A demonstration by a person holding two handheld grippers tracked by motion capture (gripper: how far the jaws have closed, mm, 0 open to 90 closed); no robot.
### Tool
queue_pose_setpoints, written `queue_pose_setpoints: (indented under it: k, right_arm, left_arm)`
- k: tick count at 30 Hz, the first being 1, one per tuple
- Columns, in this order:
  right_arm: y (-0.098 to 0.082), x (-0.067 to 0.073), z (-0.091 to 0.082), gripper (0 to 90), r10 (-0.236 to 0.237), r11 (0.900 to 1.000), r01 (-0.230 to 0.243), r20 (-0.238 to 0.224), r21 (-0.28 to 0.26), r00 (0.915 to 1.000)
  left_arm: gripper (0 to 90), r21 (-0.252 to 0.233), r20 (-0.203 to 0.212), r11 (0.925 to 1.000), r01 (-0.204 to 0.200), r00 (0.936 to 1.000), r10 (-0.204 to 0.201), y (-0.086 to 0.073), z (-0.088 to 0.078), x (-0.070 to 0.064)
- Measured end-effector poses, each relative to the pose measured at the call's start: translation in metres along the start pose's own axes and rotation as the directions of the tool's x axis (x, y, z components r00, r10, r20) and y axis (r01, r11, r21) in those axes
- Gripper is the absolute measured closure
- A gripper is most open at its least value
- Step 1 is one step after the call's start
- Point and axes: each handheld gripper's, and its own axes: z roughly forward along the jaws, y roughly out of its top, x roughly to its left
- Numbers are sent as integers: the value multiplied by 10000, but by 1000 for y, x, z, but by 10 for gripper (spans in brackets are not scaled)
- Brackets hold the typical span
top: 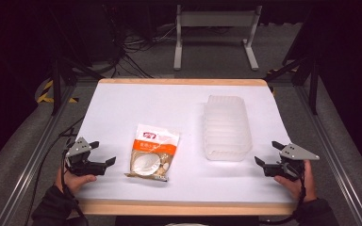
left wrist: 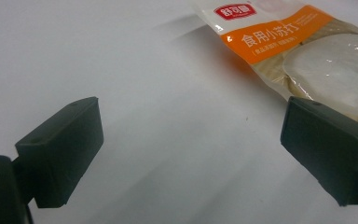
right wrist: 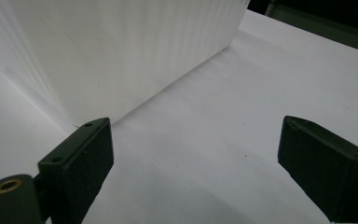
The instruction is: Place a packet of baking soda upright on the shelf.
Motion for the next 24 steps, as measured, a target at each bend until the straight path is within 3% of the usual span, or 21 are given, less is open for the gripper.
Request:
queue_pose_setpoints:
  k: [7, 9, 11, 13, 17, 18, 19, 21, 22, 24]
  right_arm:
    - [0, 1, 1, 110, -70, 10000, 69, 11, 61, 10000]
    - [0, 1, 1, 110, -87, 9999, 87, 24, 91, 10000]
    - [1, 1, 2, 110, -121, 9998, 121, 39, 151, 9999]
    - [1, 1, 2, 110, -136, 9997, 134, 60, 194, 9999]
    - [1, 2, 2, 110, -125, 9997, 123, 87, 206, 9999]
    - [1, 2, 2, 110, -123, 9996, 121, 92, 255, 9999]
    - [1, 2, 3, 110, -134, 9996, 131, 93, 251, 9999]
    - [1, 2, 2, 110, -136, 9996, 134, 81, 246, 9999]
    - [1, 1, 2, 110, -124, 9996, 122, 75, 254, 9999]
    - [1, 2, 3, 110, -124, 9996, 122, 63, 257, 9999]
  left_arm:
    - [80, 43, 330, 10000, 72, 9994, -73, 5, 10, -3]
    - [83, -7, 733, 9999, 123, 9972, -122, 9, 13, -5]
    - [101, -7, 860, 10000, -82, 9963, 82, 14, 18, -8]
    - [101, -4, 1347, 10000, 33, 9909, -33, 20, 24, -10]
    - [101, -23, 1760, 9995, 328, 9839, -319, 29, 31, -10]
    - [101, 50, 1953, 9990, 453, 9797, -454, 33, 35, -11]
    - [102, 256, 2325, 9978, 616, 9704, -658, 37, 43, -13]
    - [118, 330, 2519, 9965, 763, 9643, -822, 40, 48, -15]
    - [136, 330, 2519, 9965, 763, 9643, -822, 40, 48, -15]
    - [144, 431, 2850, 9951, 894, 9535, -980, 46, 57, -20]
